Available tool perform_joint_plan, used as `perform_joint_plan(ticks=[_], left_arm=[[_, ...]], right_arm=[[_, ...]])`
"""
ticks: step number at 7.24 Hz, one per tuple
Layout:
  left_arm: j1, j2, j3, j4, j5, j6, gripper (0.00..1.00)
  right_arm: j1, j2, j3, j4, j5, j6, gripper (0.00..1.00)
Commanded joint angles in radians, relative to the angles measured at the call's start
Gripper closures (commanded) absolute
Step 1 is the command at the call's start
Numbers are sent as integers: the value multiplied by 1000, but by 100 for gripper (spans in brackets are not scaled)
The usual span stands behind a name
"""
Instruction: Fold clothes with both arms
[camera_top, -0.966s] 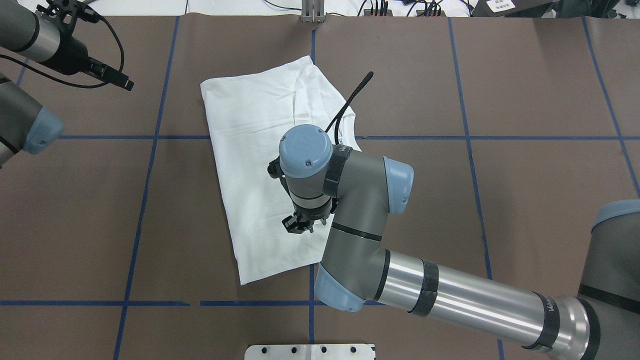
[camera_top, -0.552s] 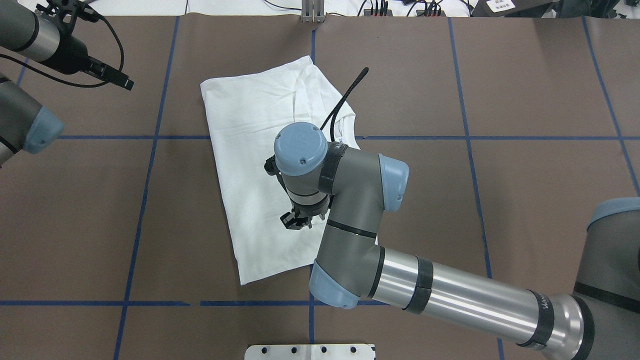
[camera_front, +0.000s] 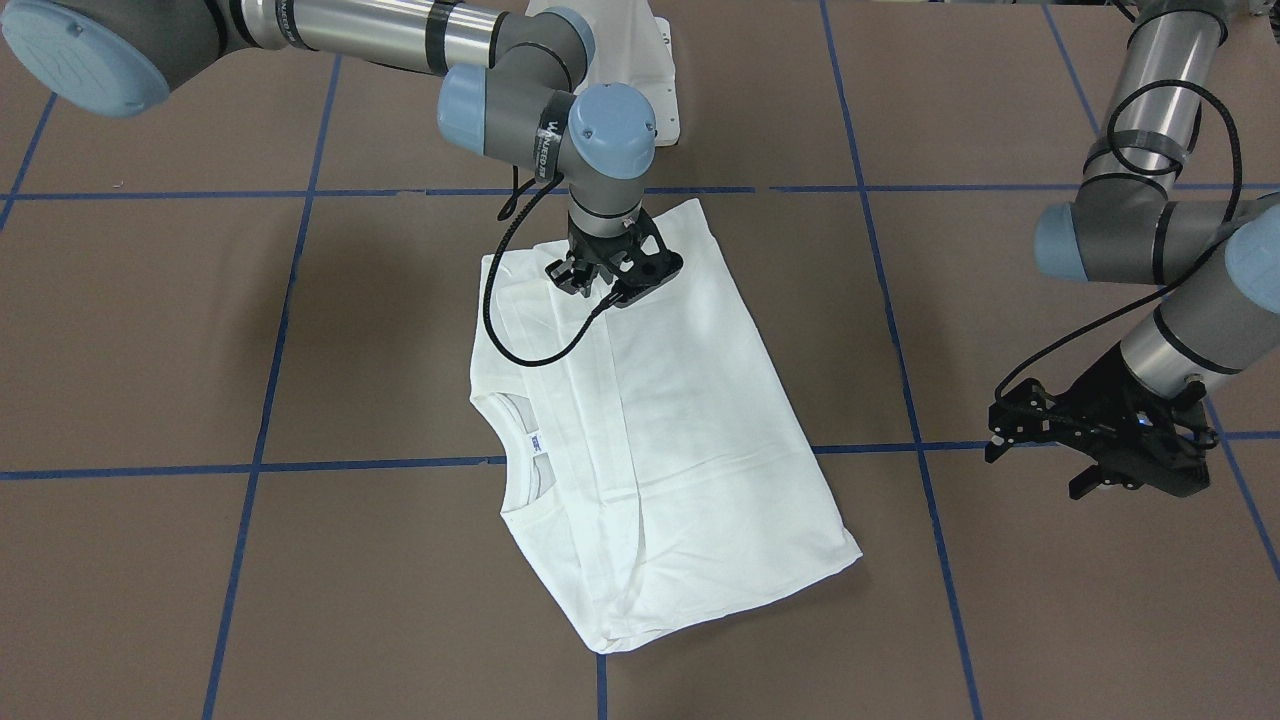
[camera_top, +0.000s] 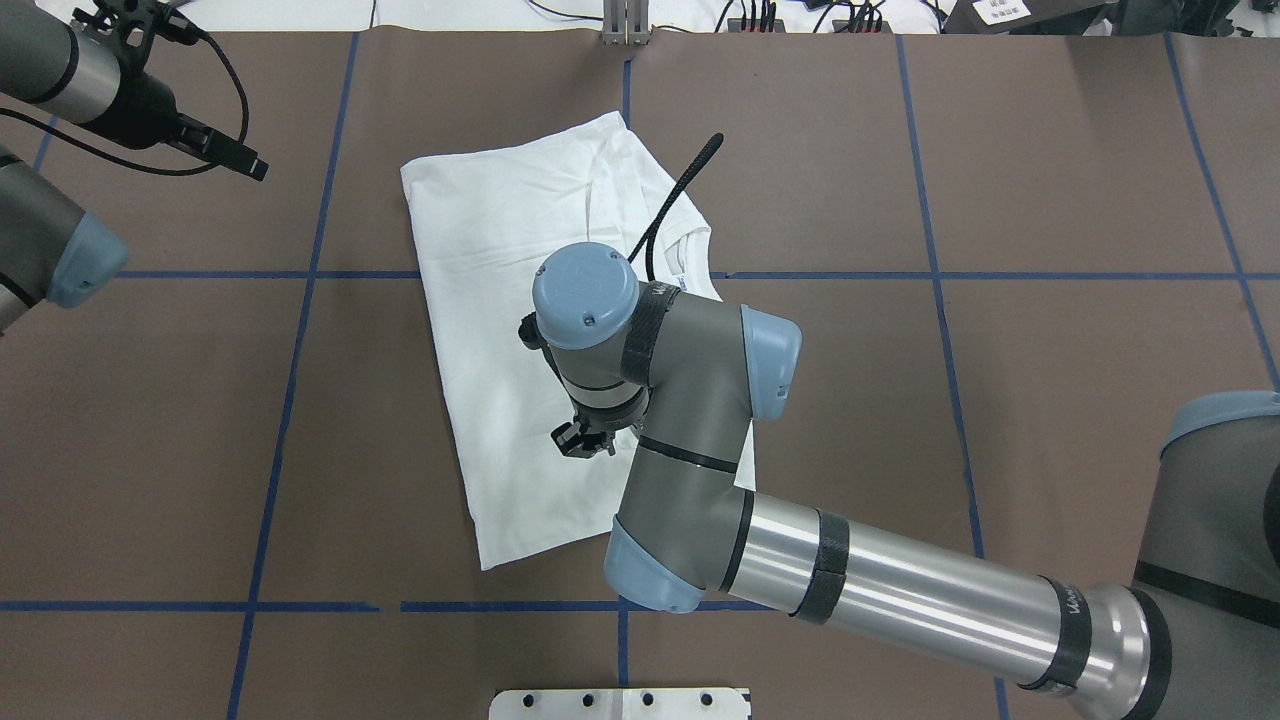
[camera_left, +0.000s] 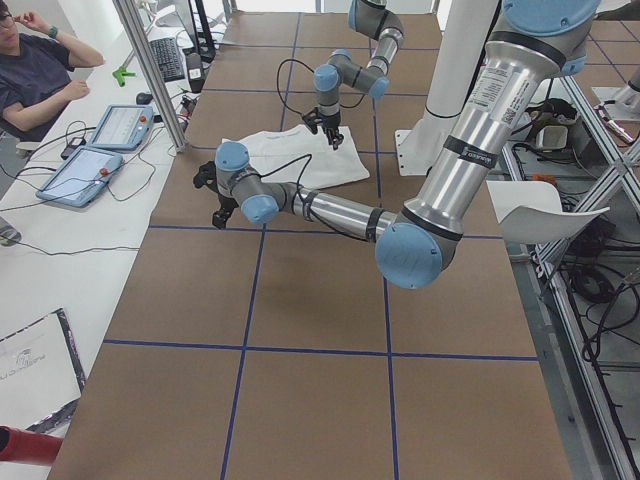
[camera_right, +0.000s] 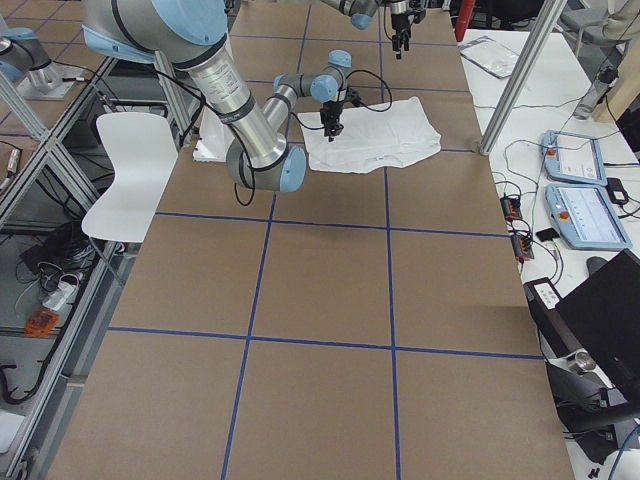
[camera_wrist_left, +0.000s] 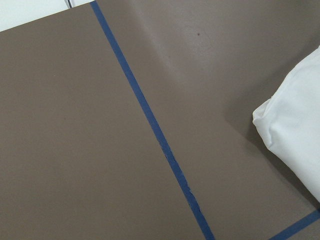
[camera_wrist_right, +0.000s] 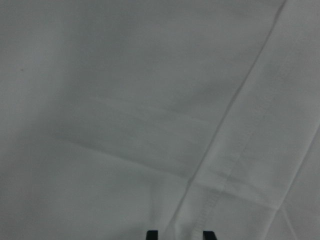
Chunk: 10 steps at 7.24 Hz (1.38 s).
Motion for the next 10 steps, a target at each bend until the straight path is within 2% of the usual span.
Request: perform_joint_plan(ticks=[1, 2, 3, 4, 7, 10], left_arm=[[0, 0, -1, 0, 1, -2, 0], [0, 0, -1, 0, 1, -2, 0], [0, 0, -1, 0, 1, -2, 0], [0, 0, -1, 0, 1, -2, 0], [0, 0, -1, 0, -1, -2, 0], [0, 0, -3, 0, 1, 0, 0]], right_arm=[[-3, 3, 1, -34, -1, 1, 69], [-3, 3, 5, -45, -1, 1, 77], [-3, 0, 5, -45, -1, 1, 93], [-3, 0, 9, -59, -1, 2, 100], [2, -14, 73, -141, -6, 13, 100], [7, -193, 273, -174, -19, 15, 100]])
